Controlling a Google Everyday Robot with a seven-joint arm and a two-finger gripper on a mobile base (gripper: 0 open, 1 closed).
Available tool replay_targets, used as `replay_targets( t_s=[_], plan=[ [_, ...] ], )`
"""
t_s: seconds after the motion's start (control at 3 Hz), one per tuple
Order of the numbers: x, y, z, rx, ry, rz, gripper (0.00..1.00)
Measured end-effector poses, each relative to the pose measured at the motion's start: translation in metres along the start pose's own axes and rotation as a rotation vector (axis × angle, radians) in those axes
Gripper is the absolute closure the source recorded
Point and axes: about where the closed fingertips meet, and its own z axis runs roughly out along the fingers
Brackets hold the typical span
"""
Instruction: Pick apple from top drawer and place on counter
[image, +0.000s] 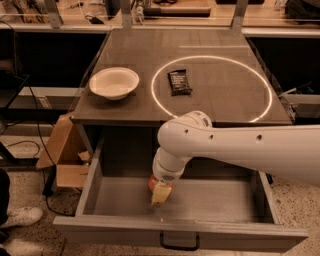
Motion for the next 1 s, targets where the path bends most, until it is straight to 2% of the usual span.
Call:
replay_targets(
  t_s=[0.33,1.0],
  plan=[
    [0.0,0.0,0.0,0.0,0.0,0.0,0.57],
    [0.0,0.0,0.0,0.0,0.0,0.0,1.0]
  ],
)
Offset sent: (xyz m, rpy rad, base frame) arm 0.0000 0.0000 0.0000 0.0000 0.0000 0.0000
